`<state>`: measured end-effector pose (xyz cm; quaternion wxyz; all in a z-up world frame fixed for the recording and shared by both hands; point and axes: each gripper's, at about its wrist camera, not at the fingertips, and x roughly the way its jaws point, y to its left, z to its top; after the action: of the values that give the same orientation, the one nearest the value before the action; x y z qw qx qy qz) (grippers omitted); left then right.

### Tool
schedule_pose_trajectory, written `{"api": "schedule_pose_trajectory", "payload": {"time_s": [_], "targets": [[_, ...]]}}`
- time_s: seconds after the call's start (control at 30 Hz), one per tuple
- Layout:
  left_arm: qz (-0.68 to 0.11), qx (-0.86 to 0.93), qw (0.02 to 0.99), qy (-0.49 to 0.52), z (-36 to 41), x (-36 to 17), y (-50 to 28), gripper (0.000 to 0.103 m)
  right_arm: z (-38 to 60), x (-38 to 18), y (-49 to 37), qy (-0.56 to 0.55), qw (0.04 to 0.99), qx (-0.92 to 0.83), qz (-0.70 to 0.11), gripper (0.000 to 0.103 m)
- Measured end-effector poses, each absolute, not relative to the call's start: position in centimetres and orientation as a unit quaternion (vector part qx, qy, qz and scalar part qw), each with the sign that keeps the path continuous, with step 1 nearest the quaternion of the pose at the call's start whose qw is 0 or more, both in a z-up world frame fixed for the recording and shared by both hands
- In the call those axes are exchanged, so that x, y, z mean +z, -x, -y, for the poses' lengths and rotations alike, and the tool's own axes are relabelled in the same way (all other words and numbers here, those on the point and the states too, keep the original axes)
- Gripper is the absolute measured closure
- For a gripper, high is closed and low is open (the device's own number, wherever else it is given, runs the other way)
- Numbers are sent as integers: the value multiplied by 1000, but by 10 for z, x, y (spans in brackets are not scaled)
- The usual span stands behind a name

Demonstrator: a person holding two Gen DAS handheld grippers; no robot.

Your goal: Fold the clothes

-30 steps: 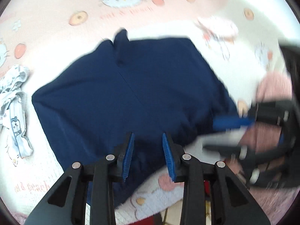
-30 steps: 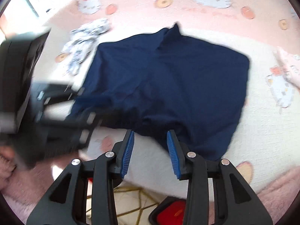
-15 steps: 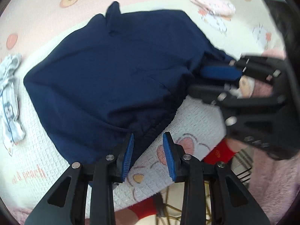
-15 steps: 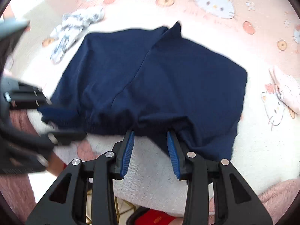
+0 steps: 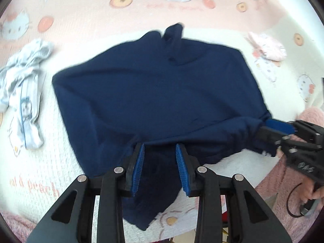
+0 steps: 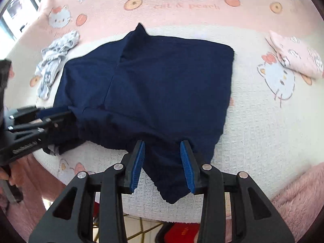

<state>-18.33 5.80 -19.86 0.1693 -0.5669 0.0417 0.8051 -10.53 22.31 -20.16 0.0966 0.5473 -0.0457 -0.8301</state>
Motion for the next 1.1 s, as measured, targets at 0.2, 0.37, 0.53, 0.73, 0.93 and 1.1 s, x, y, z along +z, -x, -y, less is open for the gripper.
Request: {"api": "schedule_pose_trajectory", "payload": {"time_s": [0.2, 0.37, 0.53, 0.73, 0.93, 1.1], "targets": [[105, 797, 74, 590, 2, -199, 168, 69, -261, -205, 83, -570, 93, -797, 178, 58], [220, 751, 81, 618, 26, -216, 141, 69, -275, -219, 80, -589, 86, -764, 250, 58], [252, 718, 138, 633, 7, -235, 149, 69, -262, -222, 76, -599, 111, -748, 264, 56], [163, 752, 131, 625, -24, -232, 162, 89, -235, -237, 95, -606, 156, -737, 256, 63], [193, 786, 162, 565, -17, -184, 152, 93, -241, -223, 88, -570, 191, -745, 290, 94], [185, 799, 168, 546, -11, -161, 150, 93, -281, -217, 75, -513, 201, -727, 409, 95]]}}
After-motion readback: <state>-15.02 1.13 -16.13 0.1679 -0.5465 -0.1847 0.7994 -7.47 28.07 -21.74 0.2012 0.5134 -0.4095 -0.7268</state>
